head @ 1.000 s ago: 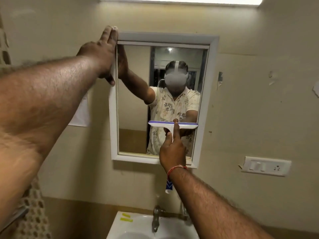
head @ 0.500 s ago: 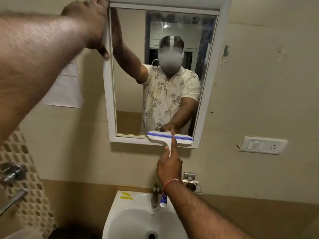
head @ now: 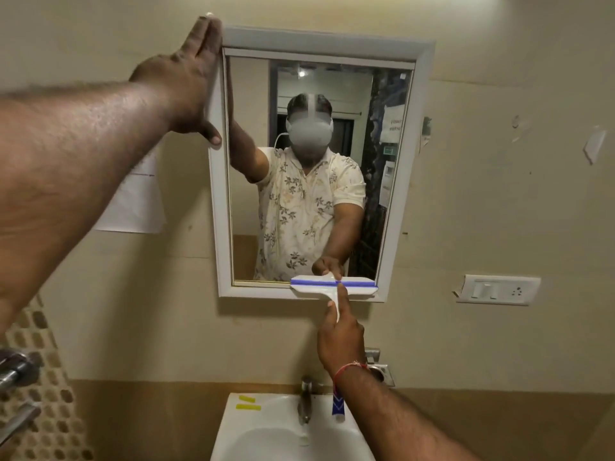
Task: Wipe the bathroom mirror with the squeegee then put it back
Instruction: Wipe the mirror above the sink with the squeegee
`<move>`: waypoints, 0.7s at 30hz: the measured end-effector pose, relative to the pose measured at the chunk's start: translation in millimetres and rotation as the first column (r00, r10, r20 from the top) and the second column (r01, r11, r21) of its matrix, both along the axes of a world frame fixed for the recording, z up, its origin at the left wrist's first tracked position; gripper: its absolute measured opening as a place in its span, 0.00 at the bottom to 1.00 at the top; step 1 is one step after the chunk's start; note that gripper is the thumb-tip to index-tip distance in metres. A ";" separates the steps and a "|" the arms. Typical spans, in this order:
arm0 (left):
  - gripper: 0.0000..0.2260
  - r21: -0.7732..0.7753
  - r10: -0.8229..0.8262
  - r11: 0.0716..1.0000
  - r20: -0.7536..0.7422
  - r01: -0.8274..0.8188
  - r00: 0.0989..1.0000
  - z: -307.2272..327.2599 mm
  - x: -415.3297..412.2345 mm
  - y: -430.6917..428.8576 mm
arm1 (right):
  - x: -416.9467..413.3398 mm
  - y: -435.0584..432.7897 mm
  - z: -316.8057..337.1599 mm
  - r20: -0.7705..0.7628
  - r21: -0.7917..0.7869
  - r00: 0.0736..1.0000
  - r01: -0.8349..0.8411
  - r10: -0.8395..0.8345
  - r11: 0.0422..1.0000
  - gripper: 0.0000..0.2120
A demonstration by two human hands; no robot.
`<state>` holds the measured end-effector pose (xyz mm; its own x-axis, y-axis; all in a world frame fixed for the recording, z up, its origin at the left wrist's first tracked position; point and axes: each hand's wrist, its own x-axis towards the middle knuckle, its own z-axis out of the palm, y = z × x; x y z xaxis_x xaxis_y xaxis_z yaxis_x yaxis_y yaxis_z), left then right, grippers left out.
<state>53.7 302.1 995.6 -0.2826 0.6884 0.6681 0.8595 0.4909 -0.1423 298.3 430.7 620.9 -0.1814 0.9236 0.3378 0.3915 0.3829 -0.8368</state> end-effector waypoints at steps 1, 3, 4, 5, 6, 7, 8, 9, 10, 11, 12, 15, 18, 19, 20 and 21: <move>0.77 0.003 0.049 0.999 0.012 -0.049 0.999 1.9 -0.8 -1.6 | -0.5 0.3 0.1 -0.005 0.001 1.000 -0.004 0.004 1.000 0.27; 0.78 -0.007 0.055 0.998 0.016 -0.055 0.998 -1.3 -2.9 -3.3 | -1.5 -2.4 1.9 0.007 -0.001 1.000 0.008 -0.008 1.000 0.26; 0.79 -0.020 0.026 0.999 0.012 -0.026 1.000 -3.9 -5.1 -2.8 | -2.3 -3.7 2.5 0.009 -0.002 1.000 0.016 -0.016 1.000 0.26; 0.80 -0.024 0.016 1.000 0.022 -0.016 1.000 -4.1 -6.0 -3.1 | -2.2 -4.9 3.3 0.004 -0.005 1.000 0.015 -0.015 1.000 0.26; 0.80 -0.025 0.005 1.000 0.021 -0.005 1.000 -3.7 -6.5 -3.0 | -2.6 -6.2 3.4 -0.002 0.001 1.000 0.017 -0.017 1.000 0.26; 0.80 -0.031 0.001 1.000 0.016 -0.001 1.000 -3.3 -6.1 -4.3 | -2.8 -6.7 2.2 -0.007 0.010 1.000 0.023 -0.022 1.000 0.26; 0.81 -0.045 -0.004 0.999 0.026 0.005 1.000 -4.1 -5.4 -5.9 | -3.2 -6.4 1.0 -0.005 0.019 1.000 0.029 -0.028 0.999 0.26; 0.81 -0.040 -0.007 0.999 0.023 0.008 1.000 -4.9 -4.4 -6.1 | -3.3 -6.0 0.5 0.004 0.022 1.000 0.027 -0.027 0.999 0.26; 0.81 -0.031 -0.008 0.999 0.027 0.009 1.000 -6.0 -2.3 -5.3 | -2.5 -6.1 1.0 0.002 0.017 1.000 0.021 -0.021 1.000 0.26; 0.81 -0.026 -0.008 1.000 0.035 0.009 0.999 -6.3 -1.4 -5.1 | -2.0 -6.1 2.2 -0.003 0.004 1.000 0.016 -0.016 1.000 0.25; 0.82 -0.027 -0.004 1.000 0.047 0.005 0.999 -7.2 -0.3 -4.9 | -0.6 -7.6 4.0 -0.012 -0.005 1.000 0.014 -0.014 1.000 0.24; 0.83 -0.037 0.003 0.999 0.038 -0.002 0.999 -9.2 -2.7 -3.3 | 5.5 -15.4 15.0 -0.029 0.053 1.000 0.002 -0.001 0.999 0.22; 0.84 -0.044 0.017 0.999 0.023 -0.016 1.000 -9.4 -4.8 -3.8 | 3.8 -19.6 45.2 0.009 0.251 0.995 -0.102 0.103 0.962 0.21; 0.84 -0.042 0.027 0.999 0.019 -0.026 0.999 -8.5 -4.5 -4.1 | 0.7 -18.4 61.5 0.050 0.315 0.989 -0.150 0.142 0.937 0.22; 0.84 -0.044 0.035 0.998 0.018 -0.034 0.999 -9.4 -3.3 -3.1 | -2.0 -15.4 78.5 0.113 0.375 0.980 -0.197 0.167 0.906 0.23; 0.83 -0.044 0.045 0.998 0.010 -0.045 0.999 -8.9 -2.7 -3.5 | -7.0 -12.6 99.7 0.191 0.423 0.964 -0.251 0.185 0.871 0.25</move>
